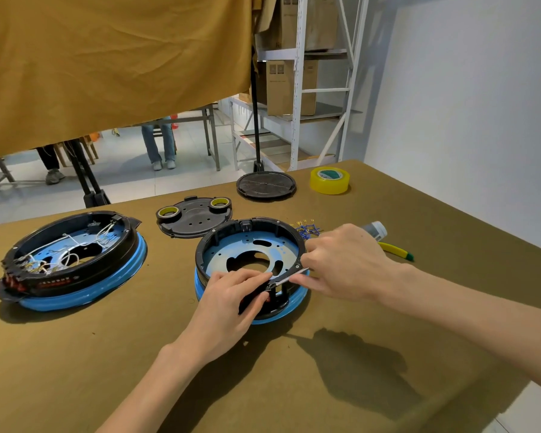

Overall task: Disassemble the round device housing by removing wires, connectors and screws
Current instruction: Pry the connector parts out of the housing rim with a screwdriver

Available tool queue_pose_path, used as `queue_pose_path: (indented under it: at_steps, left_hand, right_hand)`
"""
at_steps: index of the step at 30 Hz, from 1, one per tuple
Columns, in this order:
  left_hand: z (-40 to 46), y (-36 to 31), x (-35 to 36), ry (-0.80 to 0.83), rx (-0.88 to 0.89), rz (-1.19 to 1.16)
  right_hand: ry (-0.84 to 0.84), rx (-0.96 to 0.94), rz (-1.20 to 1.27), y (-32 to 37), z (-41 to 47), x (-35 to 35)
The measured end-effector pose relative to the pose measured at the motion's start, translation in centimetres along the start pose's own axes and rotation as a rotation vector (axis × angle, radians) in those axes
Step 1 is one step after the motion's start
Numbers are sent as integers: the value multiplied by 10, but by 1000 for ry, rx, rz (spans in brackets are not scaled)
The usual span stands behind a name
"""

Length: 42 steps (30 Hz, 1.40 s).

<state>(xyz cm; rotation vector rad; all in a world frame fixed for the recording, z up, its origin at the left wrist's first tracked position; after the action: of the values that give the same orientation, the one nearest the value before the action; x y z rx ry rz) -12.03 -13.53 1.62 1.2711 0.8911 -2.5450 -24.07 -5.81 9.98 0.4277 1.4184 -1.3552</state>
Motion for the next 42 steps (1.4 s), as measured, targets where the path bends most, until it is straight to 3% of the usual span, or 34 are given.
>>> queue_pose_path:
  at_steps: [23,36,42]
  left_hand:
    - [-1,-1,1,-6,14,-6]
    - [0,1,0,-2,-21,4]
    - [0,-1,-2,-14,-38,11]
  right_hand:
    - [49,-68,-51,5,12,19]
    - [-55,-44,65,-12,11,37]
    - [19,-221,-7,-6,19,48]
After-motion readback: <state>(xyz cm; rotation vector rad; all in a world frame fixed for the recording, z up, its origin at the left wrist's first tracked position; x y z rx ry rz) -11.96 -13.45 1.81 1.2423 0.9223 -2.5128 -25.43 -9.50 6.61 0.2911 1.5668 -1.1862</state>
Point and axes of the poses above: each hand's wrist, its own z-axis towards the middle knuckle, its own x-axis out of the palm, y = z × x, the point moved 9 cm from there along z, towards the middle knuckle, and after that the axes turned 9 degrees about -x, right-handed, at the moved point
